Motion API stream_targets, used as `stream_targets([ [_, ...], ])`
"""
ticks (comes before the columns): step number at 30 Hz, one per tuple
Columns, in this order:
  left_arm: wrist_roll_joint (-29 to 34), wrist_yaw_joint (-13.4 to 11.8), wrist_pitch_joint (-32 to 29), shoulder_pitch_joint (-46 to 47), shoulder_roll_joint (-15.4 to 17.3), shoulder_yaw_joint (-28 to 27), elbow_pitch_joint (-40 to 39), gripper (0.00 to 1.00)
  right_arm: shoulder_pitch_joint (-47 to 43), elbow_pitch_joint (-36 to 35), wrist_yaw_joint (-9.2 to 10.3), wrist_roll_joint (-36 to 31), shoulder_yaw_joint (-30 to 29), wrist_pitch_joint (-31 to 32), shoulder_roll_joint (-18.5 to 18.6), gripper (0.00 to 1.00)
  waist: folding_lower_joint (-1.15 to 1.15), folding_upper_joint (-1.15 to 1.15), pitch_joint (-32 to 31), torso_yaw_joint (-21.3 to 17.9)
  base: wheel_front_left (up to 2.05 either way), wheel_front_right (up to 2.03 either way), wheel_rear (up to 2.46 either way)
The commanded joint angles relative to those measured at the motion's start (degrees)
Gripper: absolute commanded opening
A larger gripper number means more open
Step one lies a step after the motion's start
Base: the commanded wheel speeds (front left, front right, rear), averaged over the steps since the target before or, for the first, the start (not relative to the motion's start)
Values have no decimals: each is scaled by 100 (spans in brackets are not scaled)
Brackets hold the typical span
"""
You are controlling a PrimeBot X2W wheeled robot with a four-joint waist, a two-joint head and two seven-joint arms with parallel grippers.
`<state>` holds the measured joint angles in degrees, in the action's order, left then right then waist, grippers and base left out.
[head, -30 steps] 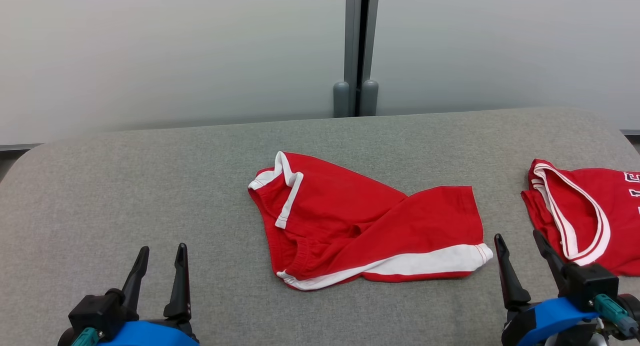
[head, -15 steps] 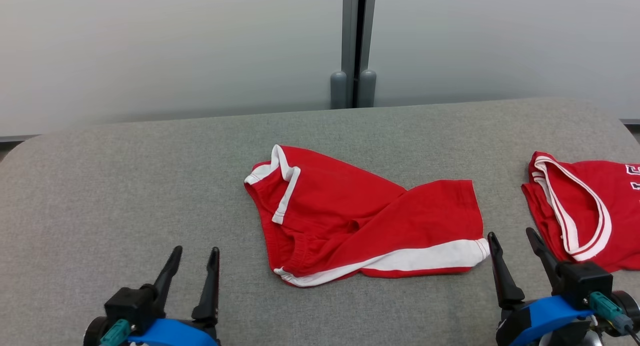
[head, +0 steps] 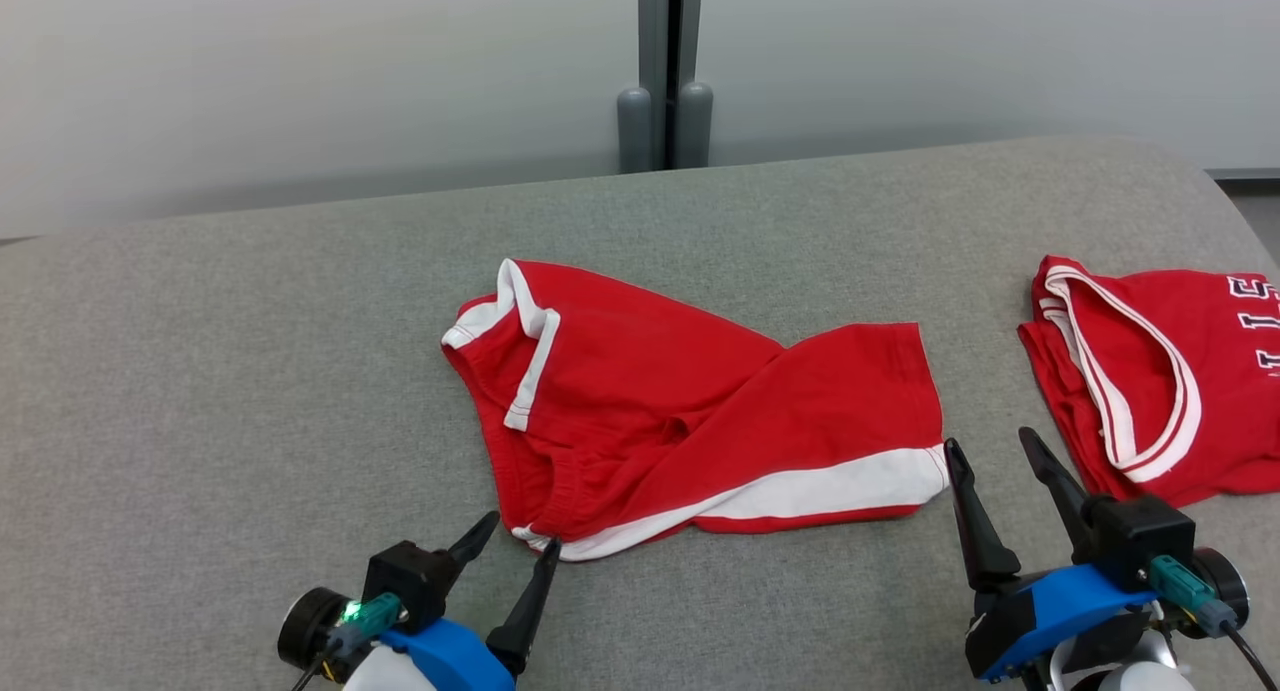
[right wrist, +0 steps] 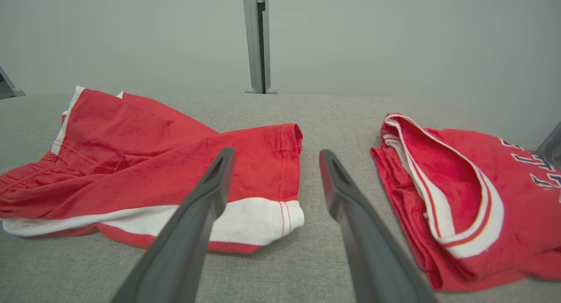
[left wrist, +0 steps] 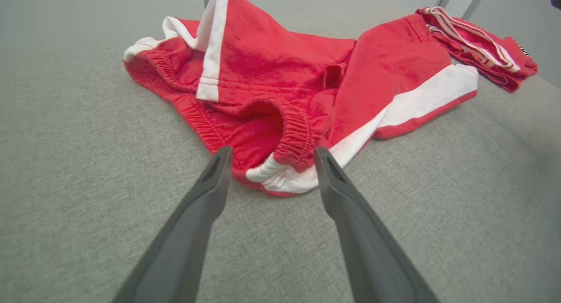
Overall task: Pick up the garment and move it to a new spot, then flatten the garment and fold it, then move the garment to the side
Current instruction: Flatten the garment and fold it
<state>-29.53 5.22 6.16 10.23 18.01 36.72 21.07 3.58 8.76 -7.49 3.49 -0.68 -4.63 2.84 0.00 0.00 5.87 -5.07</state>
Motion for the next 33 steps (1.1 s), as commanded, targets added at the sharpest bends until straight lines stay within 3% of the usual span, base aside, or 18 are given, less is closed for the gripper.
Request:
stream_targets([
  [1, 55, 44, 41, 170, 3, 54, 160, 100, 86, 51, -1, 40, 8, -55, 10, 100, 0, 0, 37, -29, 0, 0, 0],
  [9, -42, 150, 13, 577, -56, 191, 699, 100, 150, 183, -1, 41, 91, -87, 10, 100, 0, 0, 149, -181, 0, 0, 0],
  [10, -70, 165, 20, 612, -60, 192, 754, 78, 166, 210, -1, 41, 83, -70, 10, 100, 0, 0, 154, -201, 0, 0, 0],
  [11, -116, 176, 42, 650, -55, 174, 799, 24, 176, 256, -1, 41, 88, -22, 10, 100, 0, 0, 159, -224, 0, 0, 0],
  [12, -173, 182, 26, 665, -65, 165, 840, 0, 192, 313, -1, 18, 85, 23, 10, 100, 0, 0, 163, -242, 0, 0, 0],
  [26, -578, 198, 148, 704, -145, 113, 1022, 0, 1176, 1816, -1, 183, 124, 936, 7, 100, 0, 0, 338, -219, 0, 0, 0],
  [33, -582, 200, 250, 799, -222, 162, 1059, 0, 1695, 2691, -1, 363, 295, 1000, 10, 100, 0, 0, 465, -83, 0, 0, 0],
])
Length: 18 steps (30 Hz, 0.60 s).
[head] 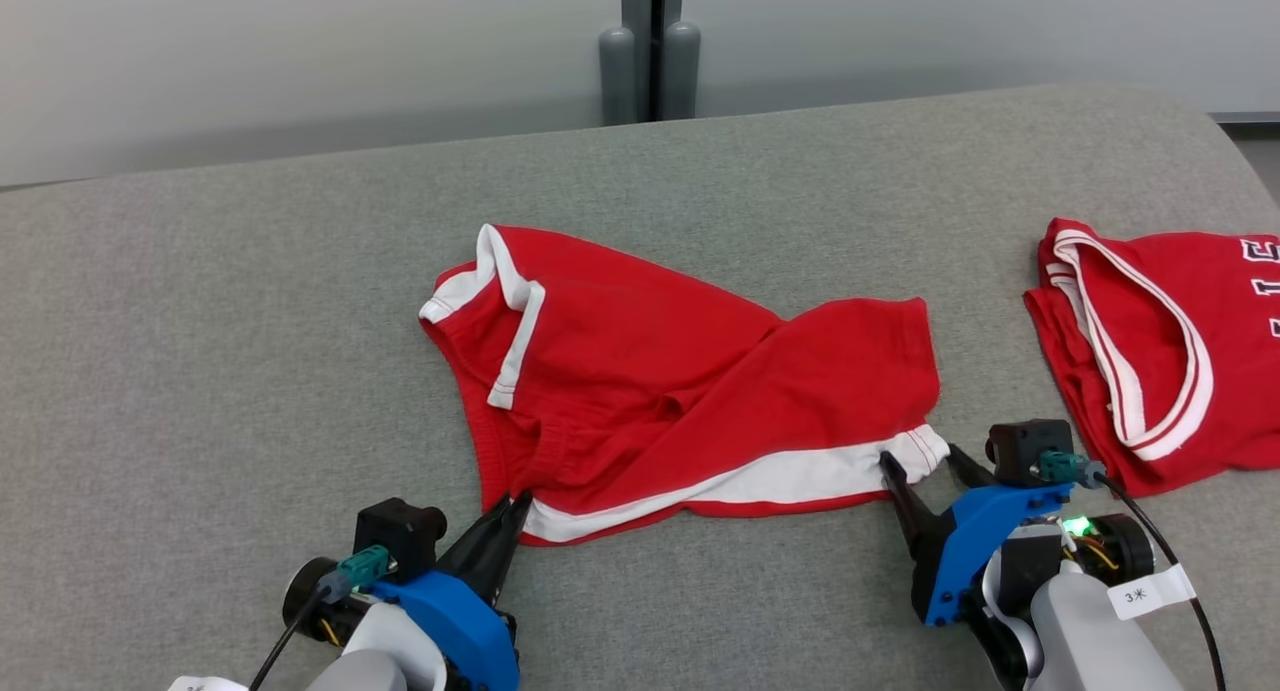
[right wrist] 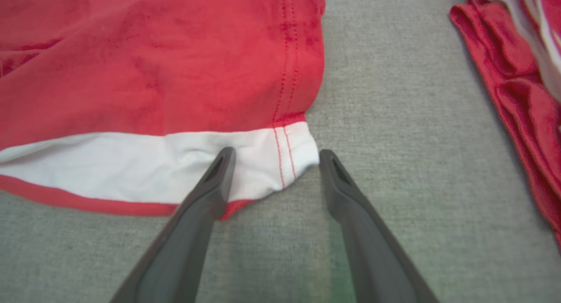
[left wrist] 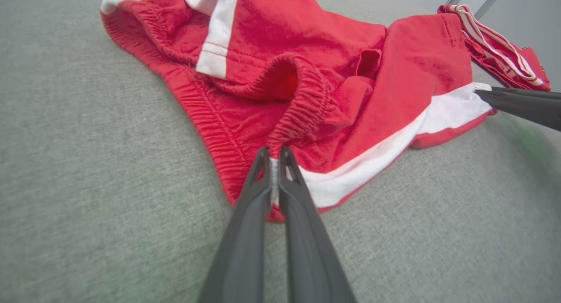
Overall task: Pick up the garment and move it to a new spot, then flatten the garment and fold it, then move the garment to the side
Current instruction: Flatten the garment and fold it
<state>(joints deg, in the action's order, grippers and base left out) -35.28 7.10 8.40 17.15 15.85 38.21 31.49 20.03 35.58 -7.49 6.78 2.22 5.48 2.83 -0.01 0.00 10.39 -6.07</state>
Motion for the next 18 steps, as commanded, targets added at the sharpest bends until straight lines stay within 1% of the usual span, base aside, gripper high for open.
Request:
stream_targets([
  [1, -3, 14, 30, 118, -18, 32, 26, 0, 93, 150, -1, 77, 23, 1, 11, 100, 1, 0, 24, 45, 0, 0, 0],
  [2, -8, 16, 42, 121, -34, 45, 33, 0, 143, 254, -1, 64, 7, -32, 13, 48, 1, 0, 31, 70, 0, 0, 0],
  [3, -18, 18, 52, 129, -55, 55, 36, 0, 182, 365, -1, 79, 23, -63, 12, 0, 1, 0, 35, 96, 0, 0, 0],
  [7, -71, 25, 125, 162, -95, 59, 49, 0, 252, 617, -1, 221, 56, -196, 8, 0, 1, 0, 16, 144, 0, 0, 0],
  [11, -246, 31, 368, 134, -156, -89, -122, 0, 322, 446, -1, 248, -20, -470, 13, 0, 1, 0, -76, 163, 0, 0, 0],
  [14, -473, 36, 545, 47, -220, -357, -479, 0, 234, -3, -1, 278, -83, -587, 12, 0, 1, 0, -179, 155, 0, 0, 0],
  [18, -791, 44, 639, -65, -203, -753, -1244, 0, -7, -1088, -1, 245, -153, -447, 44, 0, 1, 0, -313, 115, 0, 0, 0],
])
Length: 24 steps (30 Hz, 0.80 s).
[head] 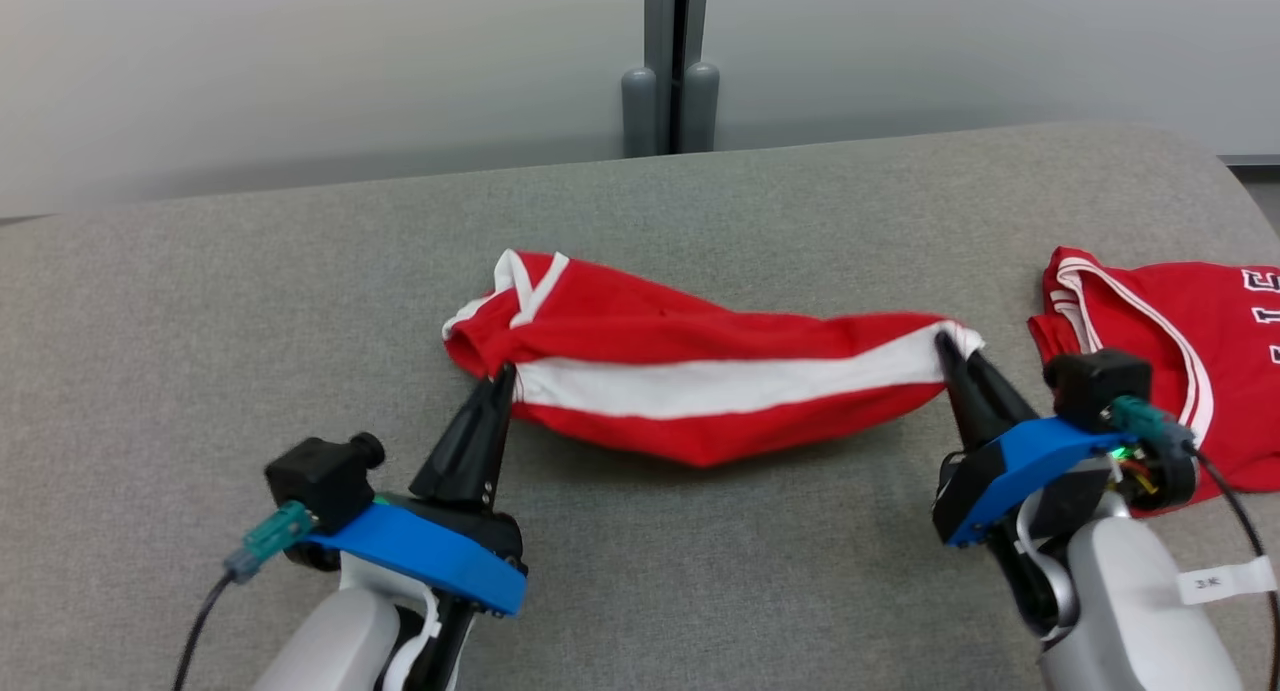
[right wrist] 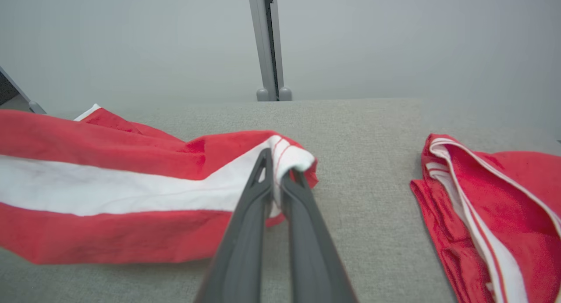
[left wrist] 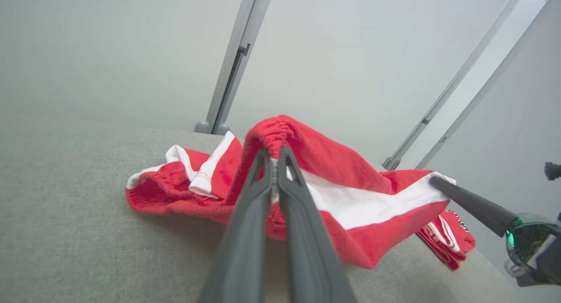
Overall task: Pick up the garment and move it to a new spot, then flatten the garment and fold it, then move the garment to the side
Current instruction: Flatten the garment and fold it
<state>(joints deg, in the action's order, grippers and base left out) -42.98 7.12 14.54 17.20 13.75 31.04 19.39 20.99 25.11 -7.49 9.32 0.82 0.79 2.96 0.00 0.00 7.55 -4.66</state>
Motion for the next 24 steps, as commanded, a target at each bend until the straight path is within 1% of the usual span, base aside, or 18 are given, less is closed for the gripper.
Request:
stream_targets([
  [1, -78, 43, 30, -82, 44, -97, -251, 0, -155, -368, -1, -19, -24, 100, 60, 0, 0, 0, -56, -39, 0, 0, 0],
  [4, -361, 45, -40, -120, 151, -301, -902, 0, -294, -1413, -1, -64, -42, 391, 112, 0, 0, 0, -116, -74, 0, 0, 0],
  [8, -775, 30, -561, 73, 390, -469, -1723, 0, -396, -2669, -1, -71, -1, 890, 260, 0, 0, 0, -127, -101, 0, 0, 0],
  [11, -1205, -92, -1074, 286, 557, -676, -2237, 0, -183, -3329, -1, 68, 55, 1223, 346, 0, 0, 0, -46, -127, 0, 0, 0],
  [13, -1444, -204, -1410, 497, 697, -837, -2474, 0, 62, -3554, -1, 161, 111, 1413, 462, 0, 0, 0, 63, -144, 0, 0, 0],
  [15, -1655, -335, -1710, 749, 776, -980, -2577, 0, 396, -3569, -1, 327, 177, 1523, 494, 0, 0, 0, 206, -158, 0, 0, 0],
  [19, -1891, -564, -2120, 1452, 930, -1276, -2397, 0, 1277, -3080, -2, 651, 382, 1516, 582, 0, 0, 0, 636, -186, 0, 0, 0],
  [20, -1871, -601, -2165, 1648, 964, -1328, -2291, 0, 1529, -2865, -1, 686, 471, 1447, 603, 0, 0, 0, 742, -201, 0, 0, 0],
  [22, -1836, -655, -2274, 2043, 1067, -1423, -2022, 0, 2083, -2349, -1, 823, 573, 1178, 490, 0, 0, 0, 952, -279, 0, 0, 0],
  [24, -1729, -697, -2294, 2504, 1175, -1534, -1731, 0, 2681, -1722, -1, 770, 681, 835, 441, 0, 0, 0, 1170, -354, 0, 0, 0],
])
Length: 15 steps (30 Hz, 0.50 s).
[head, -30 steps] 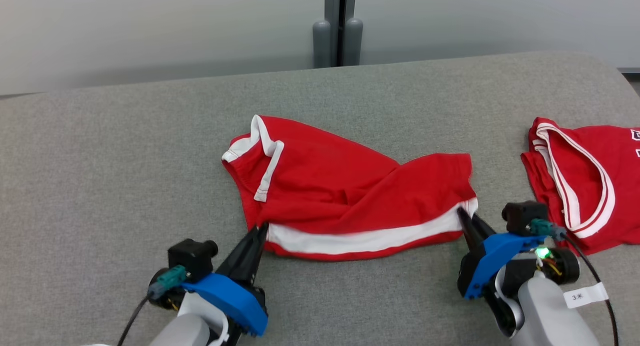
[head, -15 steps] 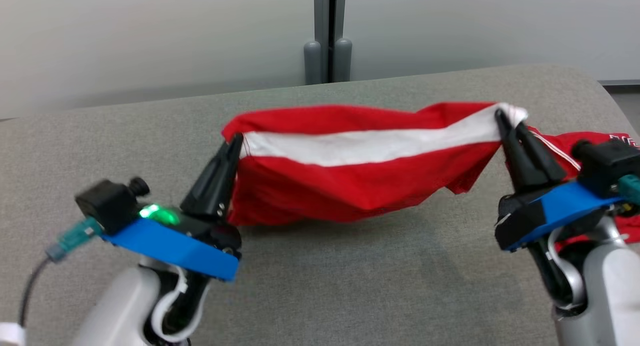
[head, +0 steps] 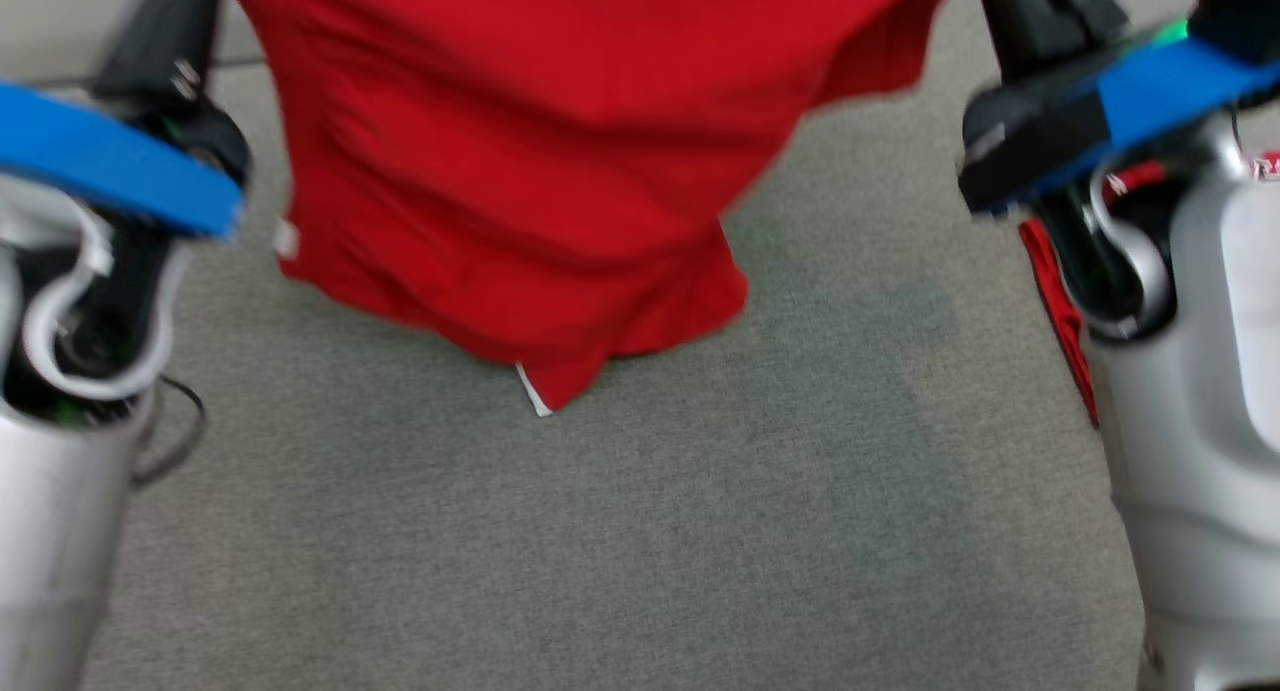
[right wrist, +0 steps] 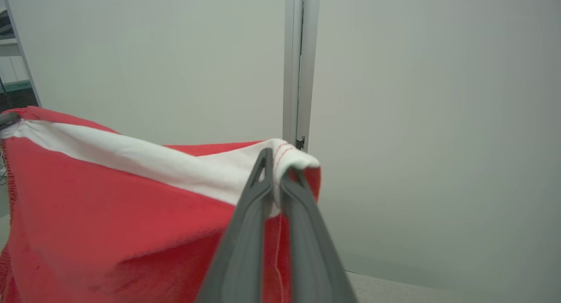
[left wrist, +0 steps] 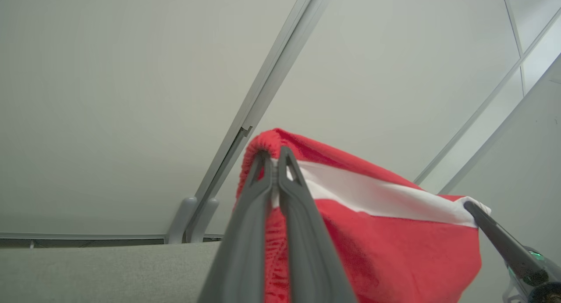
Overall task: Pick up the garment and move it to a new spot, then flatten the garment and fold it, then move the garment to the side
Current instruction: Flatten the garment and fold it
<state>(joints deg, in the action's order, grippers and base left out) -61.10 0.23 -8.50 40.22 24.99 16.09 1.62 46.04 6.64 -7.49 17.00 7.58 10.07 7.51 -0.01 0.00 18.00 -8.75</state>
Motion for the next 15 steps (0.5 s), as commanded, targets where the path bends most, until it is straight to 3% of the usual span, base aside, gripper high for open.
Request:
stream_targets([
  [1, 152, -19, 42, 424, 97, -76, 192, 0, 476, 436, -1, 3, 32, -313, -72, 0, 1, 0, 215, 23, 0, 0, 0],
  [8, 614, 66, 459, 1909, 238, -294, 1096, 0, 2329, 2175, 0, -484, 220, -1827, -162, 0, 1, 0, 591, -160, 0, 0, 0],
  [15, 615, 326, 872, 2239, 90, -358, 1566, 0, 2787, 3059, 2, -655, 248, -2383, -206, 0, 1, 0, 673, -186, 0, 0, 0],
])
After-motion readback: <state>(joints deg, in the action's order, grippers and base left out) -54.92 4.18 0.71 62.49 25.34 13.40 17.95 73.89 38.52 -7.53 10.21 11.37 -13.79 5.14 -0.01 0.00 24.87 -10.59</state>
